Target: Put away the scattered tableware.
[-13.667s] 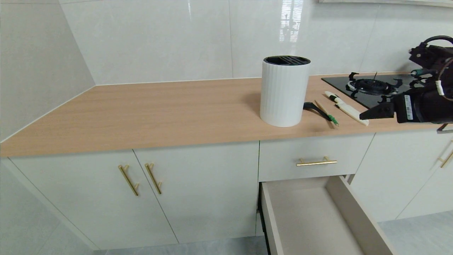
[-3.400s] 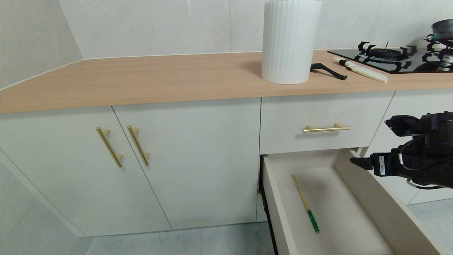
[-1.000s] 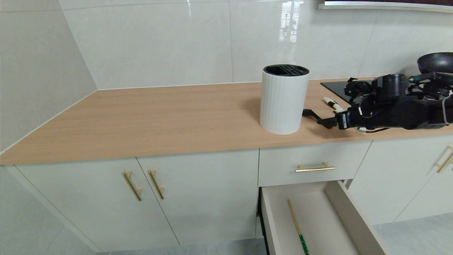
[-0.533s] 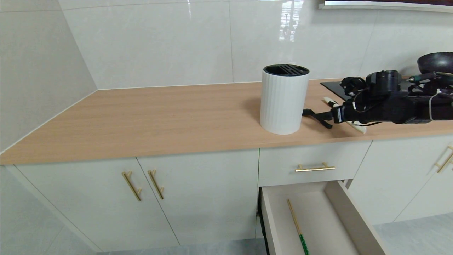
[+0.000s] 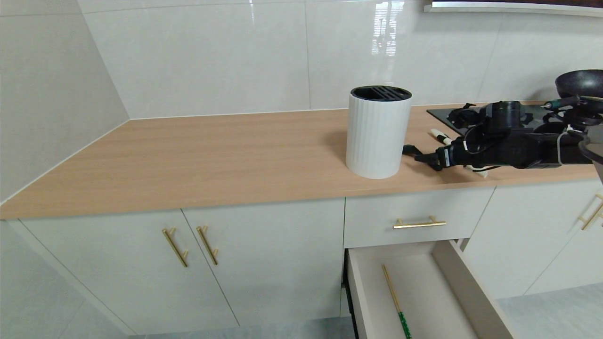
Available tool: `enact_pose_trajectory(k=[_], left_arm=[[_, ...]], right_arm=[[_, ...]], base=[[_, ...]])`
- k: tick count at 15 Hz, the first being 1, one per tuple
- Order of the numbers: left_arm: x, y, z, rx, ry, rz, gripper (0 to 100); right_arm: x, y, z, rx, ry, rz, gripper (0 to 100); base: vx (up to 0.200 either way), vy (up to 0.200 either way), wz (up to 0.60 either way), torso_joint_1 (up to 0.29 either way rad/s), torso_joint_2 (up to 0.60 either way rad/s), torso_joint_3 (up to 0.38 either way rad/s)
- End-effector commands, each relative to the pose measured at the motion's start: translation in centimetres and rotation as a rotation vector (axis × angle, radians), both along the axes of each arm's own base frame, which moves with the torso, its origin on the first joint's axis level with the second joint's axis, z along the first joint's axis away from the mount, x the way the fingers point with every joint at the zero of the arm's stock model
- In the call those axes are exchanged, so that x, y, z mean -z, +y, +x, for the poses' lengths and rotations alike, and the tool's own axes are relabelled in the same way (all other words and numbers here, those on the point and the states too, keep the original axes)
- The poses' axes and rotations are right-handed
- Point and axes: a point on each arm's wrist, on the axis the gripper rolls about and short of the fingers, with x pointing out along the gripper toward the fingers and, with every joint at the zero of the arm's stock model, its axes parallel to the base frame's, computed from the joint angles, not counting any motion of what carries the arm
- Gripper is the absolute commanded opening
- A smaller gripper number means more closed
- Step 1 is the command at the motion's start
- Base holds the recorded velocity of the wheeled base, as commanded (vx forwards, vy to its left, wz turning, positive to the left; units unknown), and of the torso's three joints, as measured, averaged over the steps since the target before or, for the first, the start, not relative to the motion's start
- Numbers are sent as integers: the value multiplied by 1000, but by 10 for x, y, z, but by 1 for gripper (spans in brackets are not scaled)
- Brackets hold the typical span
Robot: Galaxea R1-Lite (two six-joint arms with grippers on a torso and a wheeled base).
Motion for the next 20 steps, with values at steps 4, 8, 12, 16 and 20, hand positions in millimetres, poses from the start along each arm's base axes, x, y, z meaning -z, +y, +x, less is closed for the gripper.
enact_pose_trajectory(k=[4, 8, 12, 16, 20], left_arm=[[0, 0, 0, -1, 2, -1, 100], [0, 0, 0, 1, 2, -1, 100], [0, 0, 0, -1, 1, -1, 100], [0, 0, 0, -1, 1, -1, 100], [0, 0, 0, -1, 1, -1, 100]], right_arm=[[12, 5, 9, -10, 12, 0, 100], [15, 6, 11, -12, 16, -2, 100], [18, 6, 13, -11, 20, -7, 100], [20, 6, 14, 3, 17, -25, 100], [19, 6, 13, 7, 36, -30, 100]], base=[[0, 0, 0, 0, 0, 0], [0, 0, 0, 0, 0, 0], [0, 0, 0, 0, 0, 0], [0, 0, 0, 0, 0, 0], [0, 0, 0, 0, 0, 0]])
